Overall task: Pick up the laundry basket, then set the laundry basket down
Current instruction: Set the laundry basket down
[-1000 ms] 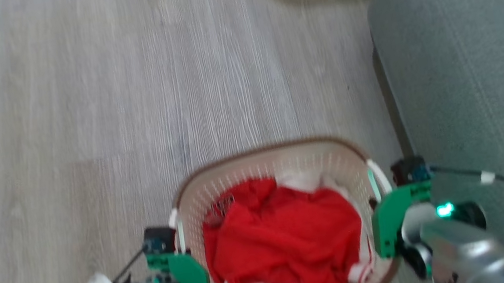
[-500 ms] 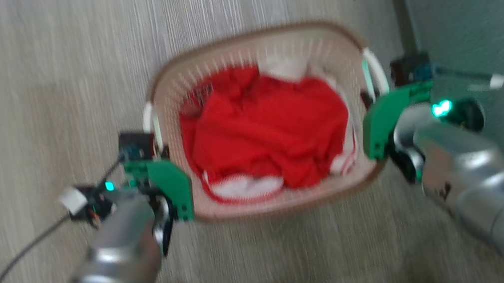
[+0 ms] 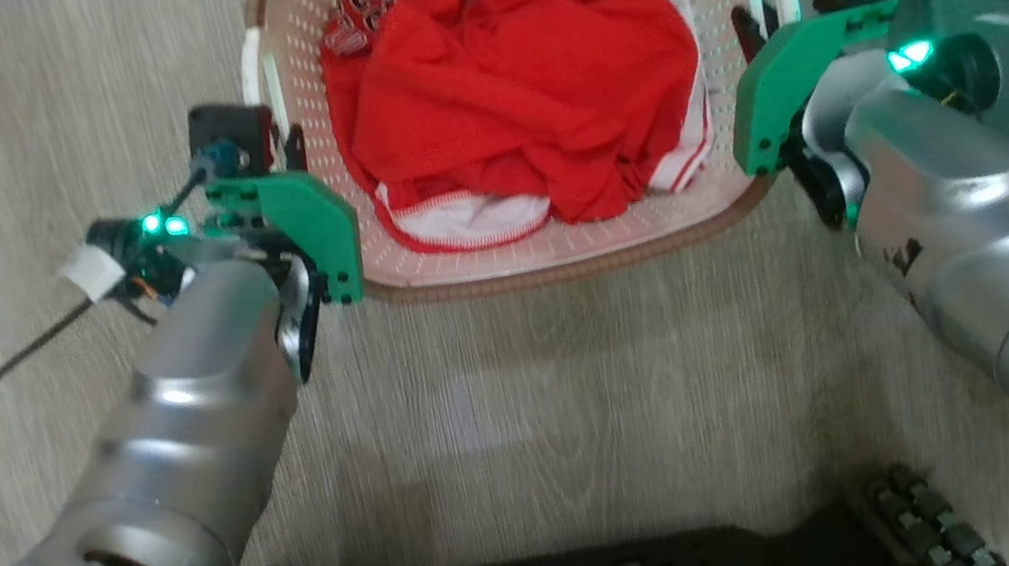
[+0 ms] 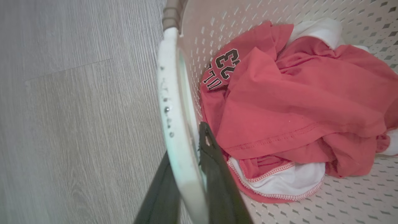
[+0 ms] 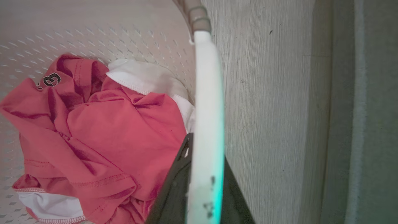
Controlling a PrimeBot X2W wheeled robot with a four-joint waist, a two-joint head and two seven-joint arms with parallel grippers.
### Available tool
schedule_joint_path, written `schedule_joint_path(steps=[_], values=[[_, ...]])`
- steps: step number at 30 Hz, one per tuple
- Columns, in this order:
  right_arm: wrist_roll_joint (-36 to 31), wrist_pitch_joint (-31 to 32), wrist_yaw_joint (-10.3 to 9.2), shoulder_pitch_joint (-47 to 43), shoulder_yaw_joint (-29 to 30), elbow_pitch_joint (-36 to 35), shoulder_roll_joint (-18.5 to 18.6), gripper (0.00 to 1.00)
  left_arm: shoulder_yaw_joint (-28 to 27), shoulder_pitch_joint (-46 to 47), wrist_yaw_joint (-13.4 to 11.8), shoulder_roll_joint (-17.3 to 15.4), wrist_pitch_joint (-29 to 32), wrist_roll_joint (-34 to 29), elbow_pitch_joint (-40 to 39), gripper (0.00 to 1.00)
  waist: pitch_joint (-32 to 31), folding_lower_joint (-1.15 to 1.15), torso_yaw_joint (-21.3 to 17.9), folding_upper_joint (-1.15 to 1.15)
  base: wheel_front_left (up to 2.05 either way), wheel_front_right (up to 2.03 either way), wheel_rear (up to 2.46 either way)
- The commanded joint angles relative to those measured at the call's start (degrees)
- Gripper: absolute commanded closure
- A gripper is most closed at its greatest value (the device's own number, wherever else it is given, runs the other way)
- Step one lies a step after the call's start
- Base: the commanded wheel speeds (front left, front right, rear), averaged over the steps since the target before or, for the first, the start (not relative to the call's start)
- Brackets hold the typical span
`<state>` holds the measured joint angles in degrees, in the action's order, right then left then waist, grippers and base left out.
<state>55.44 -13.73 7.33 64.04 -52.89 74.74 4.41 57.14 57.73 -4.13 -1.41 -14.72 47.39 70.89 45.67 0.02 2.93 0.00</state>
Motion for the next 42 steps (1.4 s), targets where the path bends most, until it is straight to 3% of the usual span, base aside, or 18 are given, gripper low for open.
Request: schedule_joint_path(steps=[1, 28, 30, 31, 32, 33, 34, 35, 36, 37, 39, 42], values=[[-1.2, -1.3, 0.16, -0.1, 0.4, -0.8, 0.1, 1.00, -0.3, 0.4, -0.5, -1.5, -0.3, -1.2, -0.5, 1.00, 3.0, -0.02, 0.4, 0.00, 0.00, 0.00, 0.00], [-15.4, -1.3, 0.16, 0.6, 13.4, -0.8, -1.2, 1.00, -2.8, 3.0, -1.3, -1.5, -0.3, -3.9, -2.1, 1.00, 8.2, -0.02, 0.8, 0.00, 0.00, 0.00, 0.00], [-16.3, -1.3, 0.16, 0.4, 14.1, -0.8, -1.2, 0.89, -3.0, 3.0, -1.3, -1.5, -0.3, -4.0, -2.0, 1.00, 8.1, -0.02, 0.8, 0.00, 0.00, 0.00, 0.00], [-16.7, -1.3, 0.16, 0.3, 14.5, -0.8, -1.3, 0.84, -3.1, 2.9, -1.4, -1.5, -0.3, -4.0, -1.9, 0.96, 8.1, -0.02, 0.8, 0.00, 0.00, 0.00, 0.00], [-17.1, -1.3, 0.16, 0.2, 14.8, -0.8, -1.3, 0.76, -3.2, 2.9, -1.4, -1.5, -0.3, -4.1, -1.9, 0.83, 8.1, -0.02, 0.8, 0.00, 0.00, 0.00, 0.00], [-17.5, -1.3, 0.16, 0.2, 15.2, -0.8, -1.3, 0.70, -3.3, 2.8, -1.6, -1.5, -0.3, -4.1, -1.8, 0.63, 8.1, -0.02, 0.8, 0.00, 0.00, 0.00, 0.00], [-17.9, -1.3, 0.16, 0.1, 15.6, -0.8, -1.4, 0.62, -3.5, 2.8, -1.8, -1.5, -0.3, -4.1, -1.7, 0.50, 8.0, -0.02, 0.8, 0.00, 0.00, 0.00, 0.00], [-18.3, -1.3, 0.16, 0.1, 16.0, -0.8, -1.4, 0.56, -3.6, 2.7, -1.9, -1.5, -0.3, -4.0, -1.7, 0.21, 8.0, -0.02, 0.8, 0.00, 0.00, 0.00, 0.00], [-18.6, -1.3, 0.16, 0.0, 16.3, -0.8, -1.4, 0.51, -3.8, 2.6, -2.1, -1.5, -0.3, -4.0, -1.6, 0.05, 7.9, -0.02, 0.7, 0.00, 0.00, 0.00, 0.00], [-18.9, -1.3, 0.16, 0.0, 16.7, -0.8, -1.4, 0.33, -4.0, 2.6, -2.3, -1.5, -0.3, -3.9, -1.5, 0.00, 7.9, -0.02, 0.7, 0.00, 0.00, 0.00, 0.00], [-19.6, -1.3, 0.16, -0.1, 17.3, -0.8, -1.5, 0.00, -4.2, 2.3, -2.5, -1.5, -0.3, -3.9, -1.5, 0.00, 7.7, -0.02, 0.7, 0.00, 0.00, 0.00, 0.00], [-20.5, -1.3, 0.16, -0.1, 18.3, -0.9, -1.5, 0.00, -4.5, 2.0, -2.8, -1.5, -0.3, -3.9, -1.6, 0.00, 7.4, -0.02, 0.6, 0.00, 0.00, 0.00, 0.00]])
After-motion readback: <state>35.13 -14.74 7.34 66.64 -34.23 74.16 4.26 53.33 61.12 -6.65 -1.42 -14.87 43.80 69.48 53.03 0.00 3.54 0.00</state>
